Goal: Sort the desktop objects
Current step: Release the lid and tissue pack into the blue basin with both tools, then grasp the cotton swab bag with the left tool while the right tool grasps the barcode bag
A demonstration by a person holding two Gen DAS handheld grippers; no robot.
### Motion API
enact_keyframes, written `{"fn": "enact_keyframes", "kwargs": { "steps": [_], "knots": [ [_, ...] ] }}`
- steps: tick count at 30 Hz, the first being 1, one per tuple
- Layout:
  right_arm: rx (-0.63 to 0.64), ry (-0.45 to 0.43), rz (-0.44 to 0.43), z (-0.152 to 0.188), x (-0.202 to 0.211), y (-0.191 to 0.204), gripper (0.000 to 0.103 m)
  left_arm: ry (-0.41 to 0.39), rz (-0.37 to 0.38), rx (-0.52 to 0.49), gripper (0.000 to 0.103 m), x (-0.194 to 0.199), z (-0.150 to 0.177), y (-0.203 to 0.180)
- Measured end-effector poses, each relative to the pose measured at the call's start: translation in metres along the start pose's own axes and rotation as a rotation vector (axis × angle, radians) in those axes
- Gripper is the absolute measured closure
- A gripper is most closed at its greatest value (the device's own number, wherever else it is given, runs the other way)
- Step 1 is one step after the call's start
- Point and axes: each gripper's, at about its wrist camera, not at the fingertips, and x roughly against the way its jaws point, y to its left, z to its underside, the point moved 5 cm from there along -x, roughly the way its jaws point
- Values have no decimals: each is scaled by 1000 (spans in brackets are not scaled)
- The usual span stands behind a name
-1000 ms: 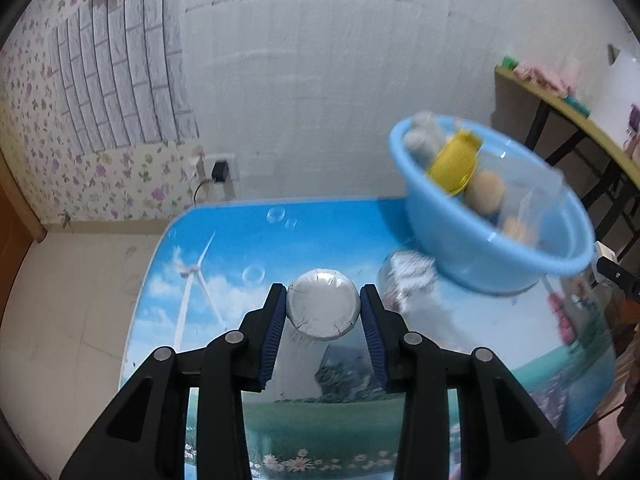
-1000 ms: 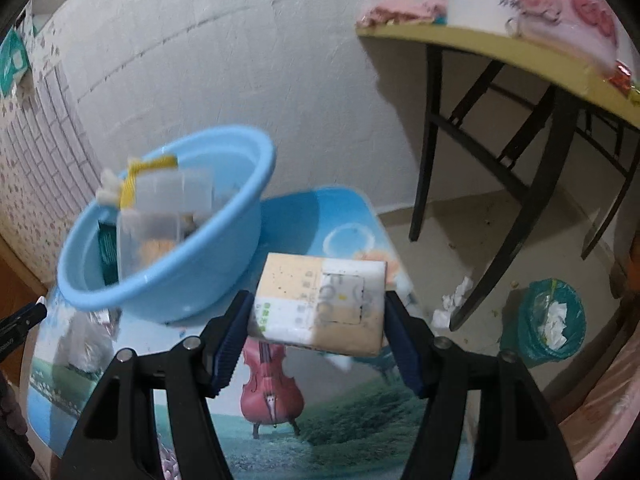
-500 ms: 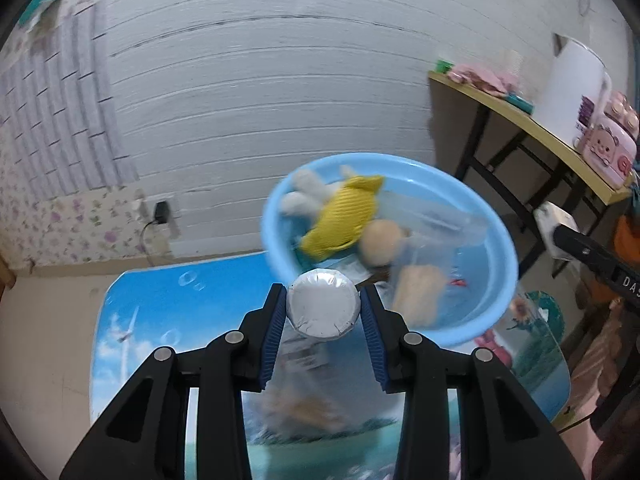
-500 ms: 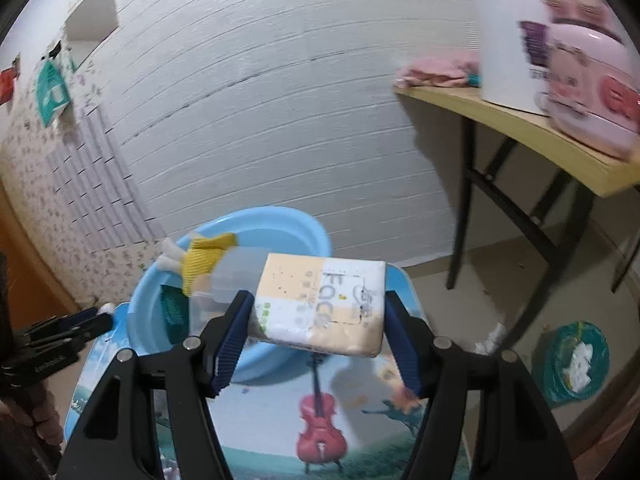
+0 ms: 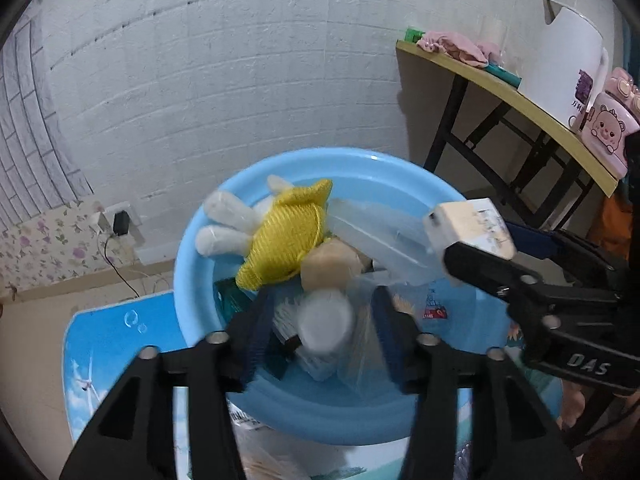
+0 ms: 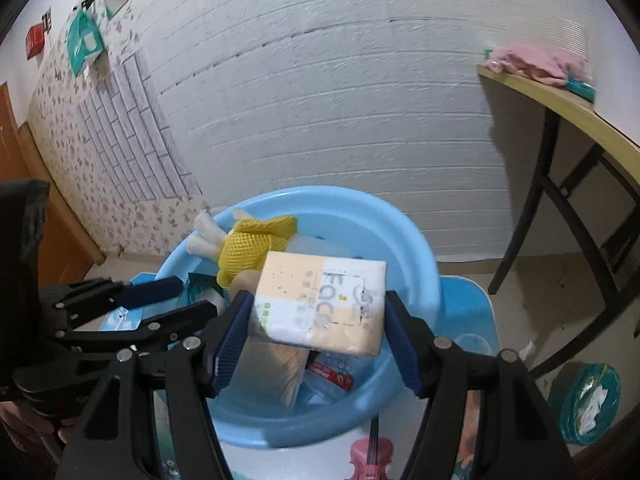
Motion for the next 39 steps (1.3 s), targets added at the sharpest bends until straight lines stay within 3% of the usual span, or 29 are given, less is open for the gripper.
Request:
{"fn": "enact_keyframes", "kwargs": {
  "steps": [2, 5, 9, 15, 28, 39],
  "knots": [
    [10, 13, -4, -3, -1, 1, 38, -15, -30, -6, 38, 7, -2, 2],
    [21, 24, -13, -7, 1, 3, 37, -28, -10, -11, 29, 18, -3, 5],
    [22, 11, -37, -9, 9, 9, 27, -53, -37, -36, 23, 31, -3, 12],
    [14, 9, -48, -2, 19, 28, 25, -71, -51, -4, 17, 53, 12, 31],
    [-7, -11, 2, 39, 39, 62, 25, -39, -66, 34, 16, 66, 71, 75],
    [-98, -57, 41, 77, 56, 65, 25, 17, -55, 52, 16, 54, 114, 101]
  ]
}}
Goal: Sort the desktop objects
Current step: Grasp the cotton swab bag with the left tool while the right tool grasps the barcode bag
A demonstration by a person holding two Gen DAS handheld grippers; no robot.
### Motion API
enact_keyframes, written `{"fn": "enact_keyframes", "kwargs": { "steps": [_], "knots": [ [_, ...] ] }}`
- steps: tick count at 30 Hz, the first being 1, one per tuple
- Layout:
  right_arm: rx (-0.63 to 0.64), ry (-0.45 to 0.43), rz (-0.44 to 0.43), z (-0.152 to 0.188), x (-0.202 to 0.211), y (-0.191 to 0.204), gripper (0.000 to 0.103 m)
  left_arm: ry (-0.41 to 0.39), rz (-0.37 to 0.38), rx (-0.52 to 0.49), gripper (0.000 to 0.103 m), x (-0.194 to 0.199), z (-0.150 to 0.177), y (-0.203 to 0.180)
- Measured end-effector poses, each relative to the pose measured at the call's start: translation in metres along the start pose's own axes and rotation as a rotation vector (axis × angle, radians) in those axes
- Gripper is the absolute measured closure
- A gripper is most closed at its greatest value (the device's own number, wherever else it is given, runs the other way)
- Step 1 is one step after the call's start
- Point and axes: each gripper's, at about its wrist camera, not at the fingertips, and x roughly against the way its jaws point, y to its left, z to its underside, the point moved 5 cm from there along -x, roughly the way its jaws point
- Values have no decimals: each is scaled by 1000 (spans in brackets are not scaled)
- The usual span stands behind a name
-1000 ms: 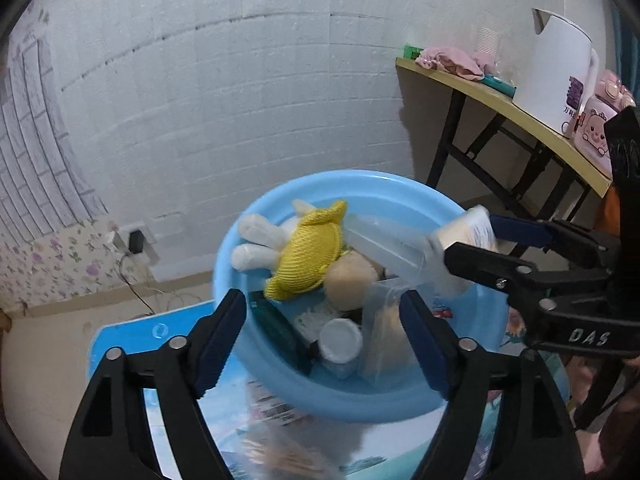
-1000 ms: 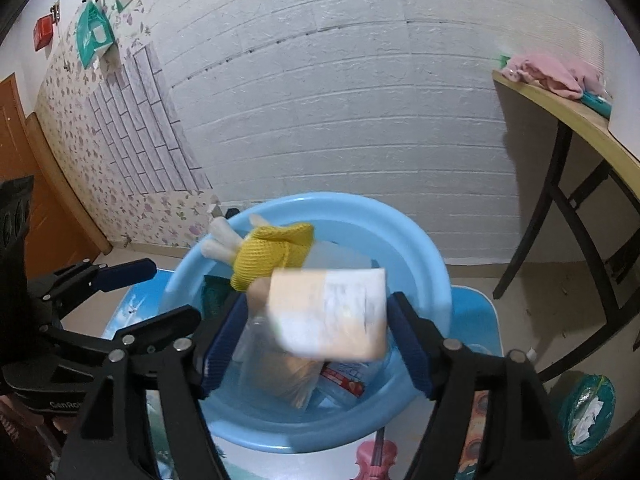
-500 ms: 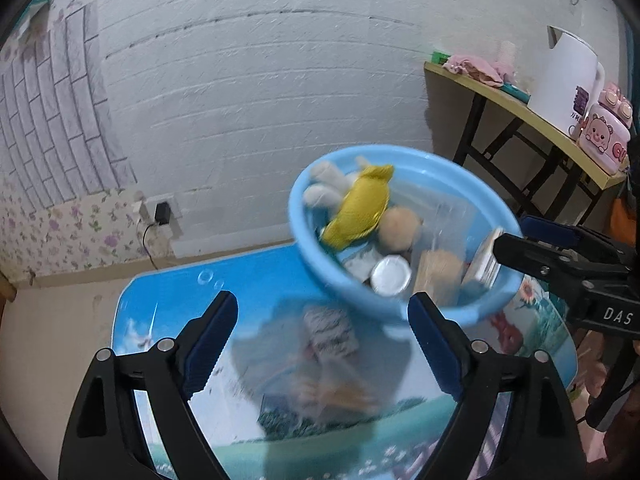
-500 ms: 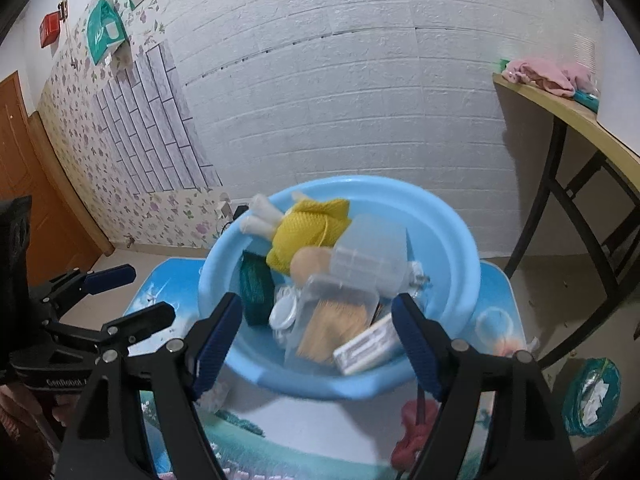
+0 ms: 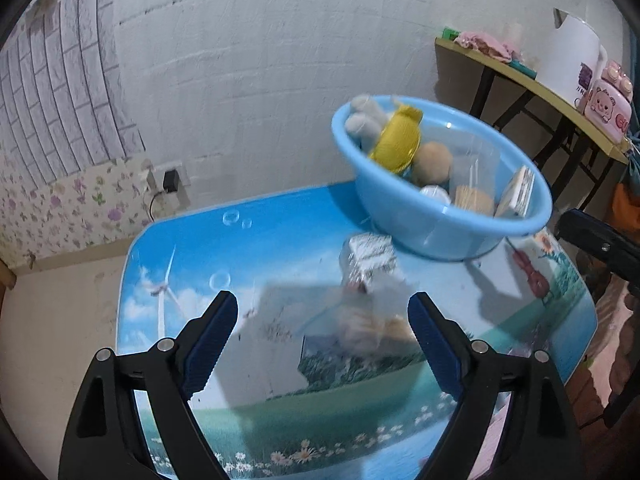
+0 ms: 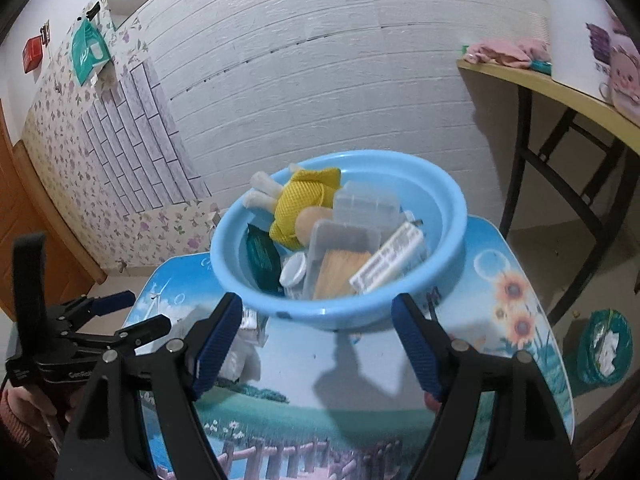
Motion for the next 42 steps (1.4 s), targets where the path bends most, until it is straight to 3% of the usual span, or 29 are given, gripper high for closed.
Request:
{"fn": "enact_keyframes", "kwargs": {
  "steps": [3, 8, 17, 20, 21, 23, 27, 35, 42],
  "knots": [
    [1, 26, 3, 14, -4, 1, 25, 18, 7, -1, 16, -8, 10, 3],
    [-24, 143, -23, 38, -29, 4, 25, 55, 16, 11, 16, -27, 17, 8],
    [-21, 192, -22, 49, -51, 11, 25, 86, 177, -7, 16, -39, 23, -27],
    [-28, 202, -20, 50, -55, 12, 26, 95, 182, -61, 16, -49, 27, -40],
    [-29, 206, -21, 50, -57, 13, 26, 98, 188, -69, 18, -51, 27, -41],
    [-33, 215, -26, 50, -60, 16, 26, 109, 219, -67, 49, -54, 28, -42],
    [-35, 239, -47, 52, -69, 27, 25, 105, 259, -38, 63, -49, 29, -31],
    [-19, 264, -75, 55, -93, 62, 25, 75, 188, 33, 70, -25, 39, 27],
    [34, 264, 10, 57, -125, 96, 25, 50, 96, 109, 70, -15, 43, 77]
  ]
}}
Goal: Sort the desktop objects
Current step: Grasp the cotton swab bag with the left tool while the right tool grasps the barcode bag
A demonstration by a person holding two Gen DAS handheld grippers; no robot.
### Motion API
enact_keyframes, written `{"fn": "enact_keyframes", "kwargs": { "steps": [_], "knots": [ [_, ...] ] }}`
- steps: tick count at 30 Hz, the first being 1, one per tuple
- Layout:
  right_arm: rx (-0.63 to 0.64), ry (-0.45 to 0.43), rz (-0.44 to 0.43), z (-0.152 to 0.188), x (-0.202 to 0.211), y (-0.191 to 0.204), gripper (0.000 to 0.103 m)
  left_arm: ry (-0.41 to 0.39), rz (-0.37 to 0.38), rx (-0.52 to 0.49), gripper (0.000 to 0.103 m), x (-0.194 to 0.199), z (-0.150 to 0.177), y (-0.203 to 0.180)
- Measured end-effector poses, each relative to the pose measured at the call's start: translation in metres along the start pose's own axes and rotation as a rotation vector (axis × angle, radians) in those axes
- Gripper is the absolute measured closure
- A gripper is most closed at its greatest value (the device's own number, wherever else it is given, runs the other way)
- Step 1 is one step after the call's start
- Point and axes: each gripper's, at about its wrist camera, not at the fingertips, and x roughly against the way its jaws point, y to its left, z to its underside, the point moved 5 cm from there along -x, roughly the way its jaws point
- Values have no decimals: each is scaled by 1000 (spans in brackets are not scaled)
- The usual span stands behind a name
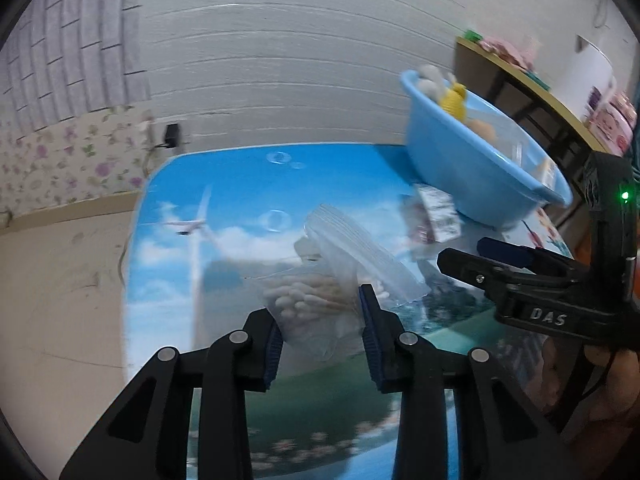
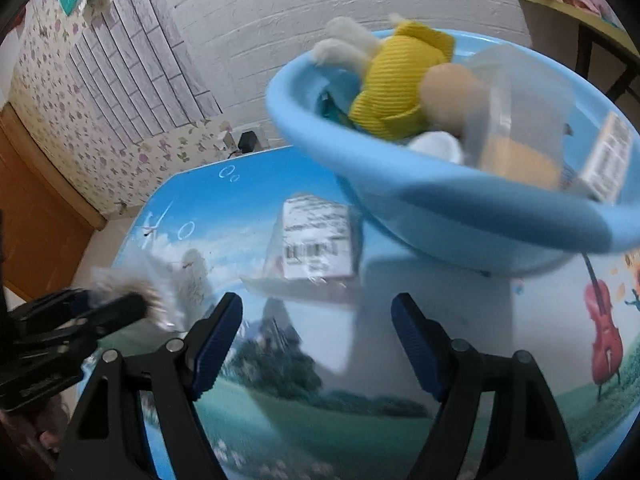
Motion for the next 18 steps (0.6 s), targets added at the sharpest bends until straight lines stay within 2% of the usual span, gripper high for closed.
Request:
{"fn": "enact_keyframes", "kwargs": {
  "steps": [6, 11, 14, 18],
  "knots": [
    [22, 11, 121, -12, -19, 14, 25, -18, -10, 25, 70, 4, -3, 14],
    [61, 34, 173, -22, -31, 15, 26, -8, -6, 25, 70, 0, -5, 16],
    [92, 30, 171, -23, -29, 15, 47, 3, -9, 10, 70, -3, -5, 11],
    [101, 29, 134, -16, -20, 11, 60, 4, -7, -7, 70, -4, -8, 2]
  ]
}}
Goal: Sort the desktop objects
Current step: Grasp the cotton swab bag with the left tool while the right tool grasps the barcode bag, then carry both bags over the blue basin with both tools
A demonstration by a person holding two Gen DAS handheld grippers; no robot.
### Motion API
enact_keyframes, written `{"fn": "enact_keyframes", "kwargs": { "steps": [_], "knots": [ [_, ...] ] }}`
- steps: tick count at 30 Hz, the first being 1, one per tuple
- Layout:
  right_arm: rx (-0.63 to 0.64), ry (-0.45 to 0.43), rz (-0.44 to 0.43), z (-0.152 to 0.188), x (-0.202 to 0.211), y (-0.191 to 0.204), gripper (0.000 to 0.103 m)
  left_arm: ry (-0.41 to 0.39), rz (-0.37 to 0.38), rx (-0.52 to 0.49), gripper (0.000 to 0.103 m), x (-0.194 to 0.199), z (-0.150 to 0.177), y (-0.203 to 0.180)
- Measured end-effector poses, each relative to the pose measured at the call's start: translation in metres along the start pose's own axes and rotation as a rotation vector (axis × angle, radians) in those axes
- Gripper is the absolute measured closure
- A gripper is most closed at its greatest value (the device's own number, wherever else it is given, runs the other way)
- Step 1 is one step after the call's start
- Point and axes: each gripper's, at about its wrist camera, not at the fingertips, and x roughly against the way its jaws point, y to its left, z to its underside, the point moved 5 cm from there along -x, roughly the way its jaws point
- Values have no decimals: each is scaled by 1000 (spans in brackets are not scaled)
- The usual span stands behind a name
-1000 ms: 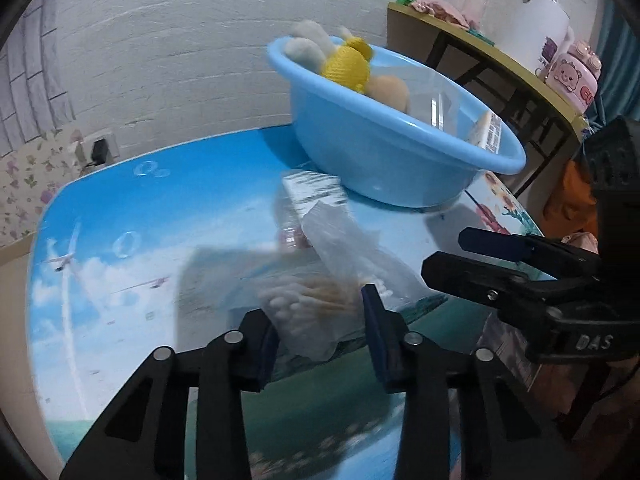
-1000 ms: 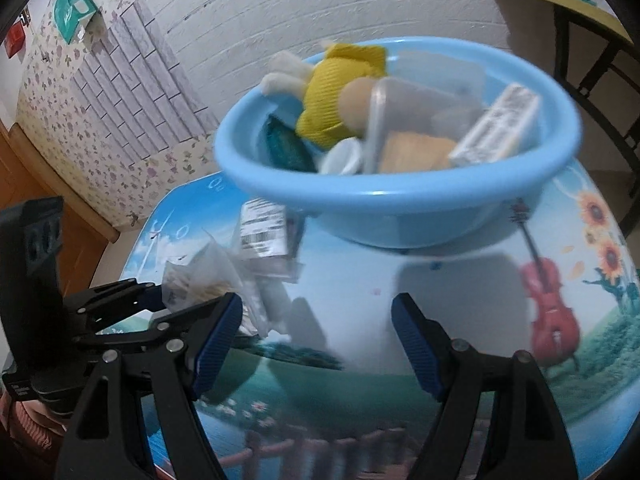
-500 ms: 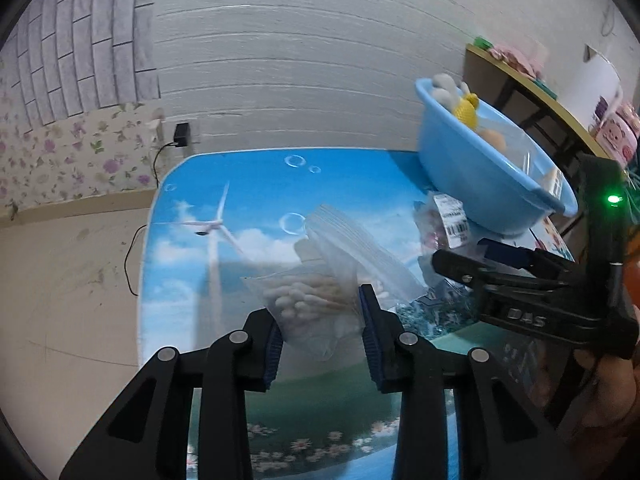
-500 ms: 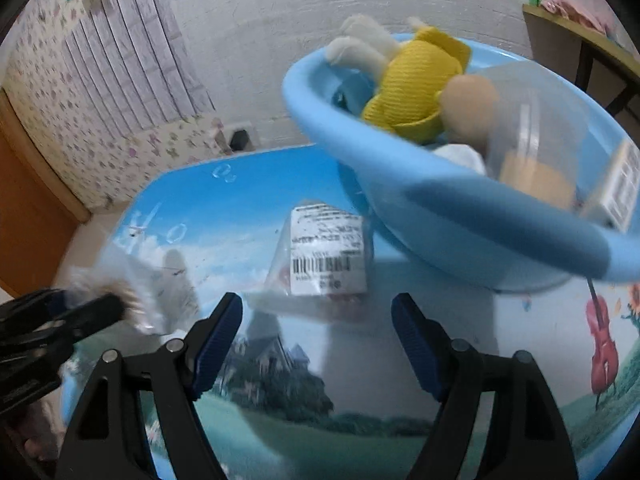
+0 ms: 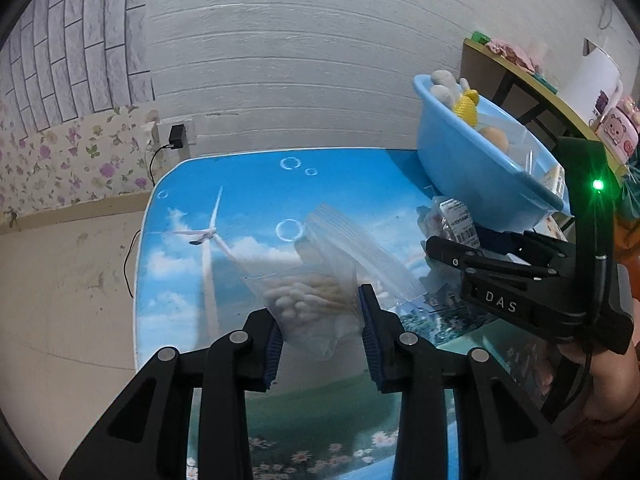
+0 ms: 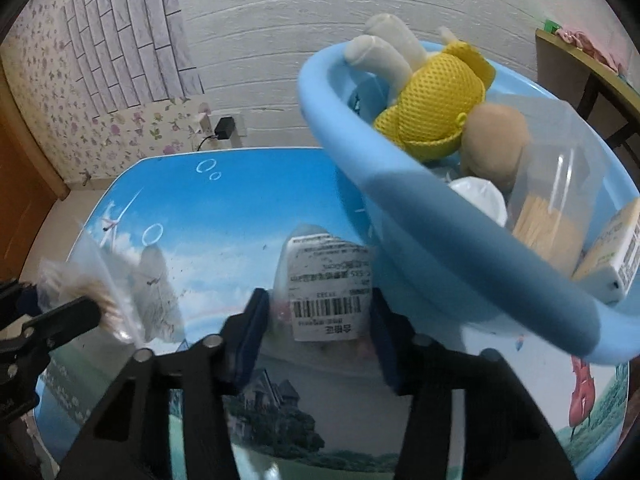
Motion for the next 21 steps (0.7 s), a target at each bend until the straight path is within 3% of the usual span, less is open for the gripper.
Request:
{"fn": "enact_keyframes", "kwargs": {
  "steps": [4, 8, 21],
  "knots": [
    [-11, 7, -71, 7, 10, -6, 70, -8, 11, -6, 70, 2, -4, -13],
    [-3, 1, -118, 17, 24, -11, 74, -15, 17, -21, 70, 5, -6, -28],
    [61, -112, -214, 31, 106, -28, 74, -53, 13, -8, 70, 26, -26, -60]
  ]
}}
